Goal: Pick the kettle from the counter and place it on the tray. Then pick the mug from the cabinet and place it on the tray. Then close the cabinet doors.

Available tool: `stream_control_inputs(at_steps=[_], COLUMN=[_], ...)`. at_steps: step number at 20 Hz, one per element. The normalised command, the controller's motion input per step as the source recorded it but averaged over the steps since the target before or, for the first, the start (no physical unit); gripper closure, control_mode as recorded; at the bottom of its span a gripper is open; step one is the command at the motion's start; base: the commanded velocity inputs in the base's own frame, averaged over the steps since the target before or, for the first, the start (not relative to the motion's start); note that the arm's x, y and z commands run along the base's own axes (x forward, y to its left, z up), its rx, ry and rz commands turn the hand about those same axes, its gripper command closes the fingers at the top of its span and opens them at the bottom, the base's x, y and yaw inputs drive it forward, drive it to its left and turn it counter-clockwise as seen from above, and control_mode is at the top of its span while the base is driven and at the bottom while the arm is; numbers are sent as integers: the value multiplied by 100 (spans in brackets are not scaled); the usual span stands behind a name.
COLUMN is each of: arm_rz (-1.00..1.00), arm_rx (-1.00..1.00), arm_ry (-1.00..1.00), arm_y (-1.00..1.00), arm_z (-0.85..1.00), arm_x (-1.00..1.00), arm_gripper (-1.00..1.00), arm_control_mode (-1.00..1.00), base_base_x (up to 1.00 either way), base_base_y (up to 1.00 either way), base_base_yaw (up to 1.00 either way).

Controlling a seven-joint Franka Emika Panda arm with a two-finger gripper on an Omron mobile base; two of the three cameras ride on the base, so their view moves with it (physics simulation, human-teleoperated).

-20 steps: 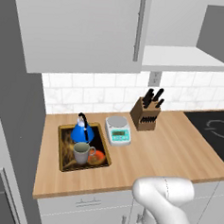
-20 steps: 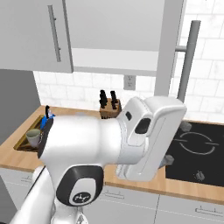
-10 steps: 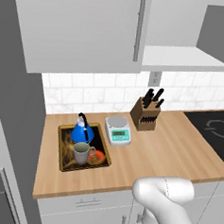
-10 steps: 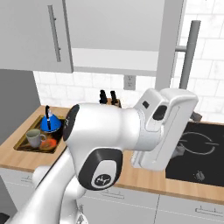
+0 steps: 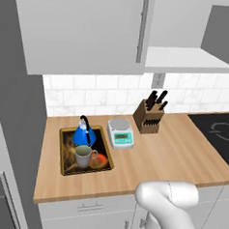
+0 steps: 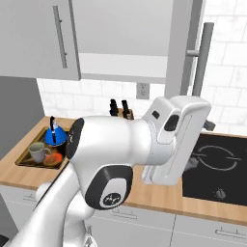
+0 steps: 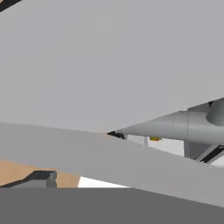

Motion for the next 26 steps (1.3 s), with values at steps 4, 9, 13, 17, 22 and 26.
stream_control_inputs(at_steps=[4,9,13,17,22,26], arm_rz=[9,11,15,14,18,15], arm_rx=[-8,-11,-12,-14,-9,0], arm_ry=[1,0,4,0,0,0], arm_y=[42,48,58,68,65,50], arm_z=[-6,-1,-2,-2,0,0], arm_x=[50,51,48,36,46,59], arm_gripper=[-100,-100,-100,-100,-100,-100], arm_control_mode=[-100,-100,-100,-100,-100,-100], base_base_x=[0,0,0,0,0,0], base_base_y=[0,0,0,0,0,0], base_base_yaw=[0,0,0,0,0,0])
